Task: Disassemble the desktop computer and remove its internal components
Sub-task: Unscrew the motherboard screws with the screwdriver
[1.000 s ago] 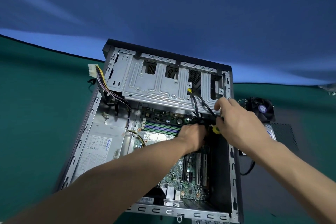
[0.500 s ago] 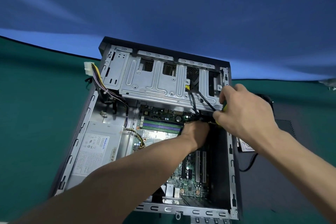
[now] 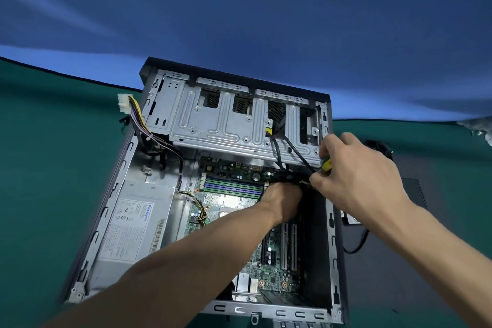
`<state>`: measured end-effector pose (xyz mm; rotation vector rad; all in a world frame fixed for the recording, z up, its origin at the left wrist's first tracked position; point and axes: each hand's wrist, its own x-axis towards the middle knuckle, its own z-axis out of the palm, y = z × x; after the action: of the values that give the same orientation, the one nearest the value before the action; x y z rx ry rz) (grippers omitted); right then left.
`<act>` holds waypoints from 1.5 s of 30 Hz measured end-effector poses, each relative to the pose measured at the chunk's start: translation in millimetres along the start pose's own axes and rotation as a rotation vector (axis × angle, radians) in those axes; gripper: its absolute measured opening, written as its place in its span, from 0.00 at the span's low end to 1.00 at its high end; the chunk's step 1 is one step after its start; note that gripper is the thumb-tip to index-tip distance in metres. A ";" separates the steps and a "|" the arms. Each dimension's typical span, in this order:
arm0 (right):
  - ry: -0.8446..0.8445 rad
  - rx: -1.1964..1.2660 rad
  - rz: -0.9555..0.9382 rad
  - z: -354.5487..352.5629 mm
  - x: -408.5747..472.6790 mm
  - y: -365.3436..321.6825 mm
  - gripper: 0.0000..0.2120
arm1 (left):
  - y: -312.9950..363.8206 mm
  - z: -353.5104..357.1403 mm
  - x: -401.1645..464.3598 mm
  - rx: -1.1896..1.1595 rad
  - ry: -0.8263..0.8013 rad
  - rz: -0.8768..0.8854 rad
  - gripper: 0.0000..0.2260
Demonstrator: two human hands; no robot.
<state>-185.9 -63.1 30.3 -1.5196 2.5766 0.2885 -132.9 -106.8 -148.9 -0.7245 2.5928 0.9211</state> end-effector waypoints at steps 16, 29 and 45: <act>0.031 -0.001 -0.077 9.0 -11.2 -4.8 0.11 | 18.2 2.1 -7.3 0.370 0.070 0.102 0.14; 0.044 -0.020 -0.080 8.0 -9.0 -3.9 0.11 | 10.2 5.2 -4.2 0.313 0.039 0.169 0.11; -0.303 0.072 0.114 48.1 -36.2 38.1 0.10 | -15.4 -54.7 -85.6 -0.752 0.059 -0.134 0.10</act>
<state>-201.0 -3.2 -5.2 -1.2028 2.4076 0.4003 -59.2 -121.9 -78.9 -1.0915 2.1648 1.8713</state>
